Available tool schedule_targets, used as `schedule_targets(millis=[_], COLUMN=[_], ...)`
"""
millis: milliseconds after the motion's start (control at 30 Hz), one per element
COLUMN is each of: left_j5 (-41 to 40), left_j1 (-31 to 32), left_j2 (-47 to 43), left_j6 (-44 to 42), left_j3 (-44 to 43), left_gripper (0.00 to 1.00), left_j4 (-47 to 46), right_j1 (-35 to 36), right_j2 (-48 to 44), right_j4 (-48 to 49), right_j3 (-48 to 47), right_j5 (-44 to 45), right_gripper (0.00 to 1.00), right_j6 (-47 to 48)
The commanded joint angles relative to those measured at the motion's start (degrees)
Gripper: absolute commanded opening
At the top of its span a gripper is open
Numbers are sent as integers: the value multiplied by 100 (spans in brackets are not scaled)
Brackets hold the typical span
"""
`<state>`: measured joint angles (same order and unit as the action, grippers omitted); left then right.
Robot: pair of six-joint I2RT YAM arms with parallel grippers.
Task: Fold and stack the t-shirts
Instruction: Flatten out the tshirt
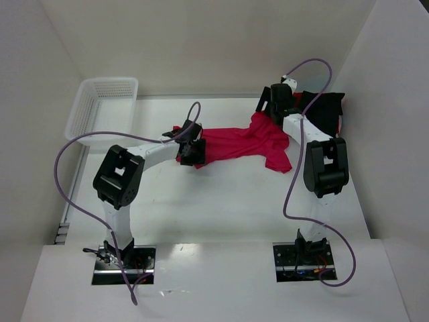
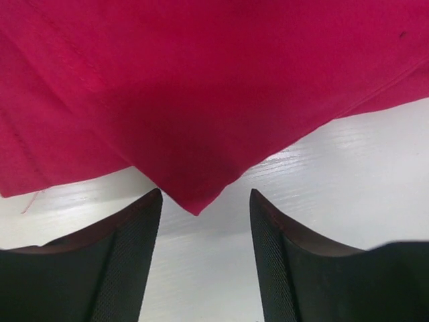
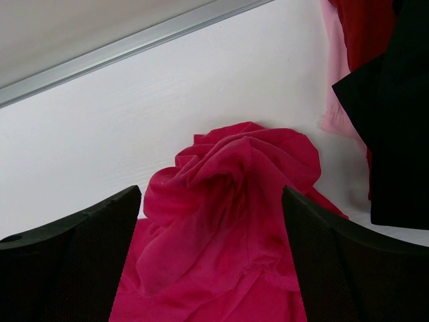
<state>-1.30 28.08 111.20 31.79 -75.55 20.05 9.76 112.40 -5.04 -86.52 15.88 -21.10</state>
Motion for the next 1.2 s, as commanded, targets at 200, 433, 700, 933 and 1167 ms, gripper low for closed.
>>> schedule_targets(millis=[200,433,700,933,1167], left_j5=[-283,-792,-1241,-1241,-1364], left_j1=[207,260,260,260,-125], left_j2=[280,280,403,219,-589], left_j6=[-24,81,134,82,-128], left_j3=[-232,-232,-180,-180,-232], left_gripper=[59,45,17,0,0], left_j4=[166,227,175,104,454], right_j1=[8,8,8,8,-44], right_j2=[-412,-464,-517,-570,-570], right_j4=[328,381,433,433,433], right_j3=[135,188,302,302,302], right_j5=[179,240,240,240,187], right_gripper=[91,91,91,91,92], right_j6=[80,133,133,133,133])
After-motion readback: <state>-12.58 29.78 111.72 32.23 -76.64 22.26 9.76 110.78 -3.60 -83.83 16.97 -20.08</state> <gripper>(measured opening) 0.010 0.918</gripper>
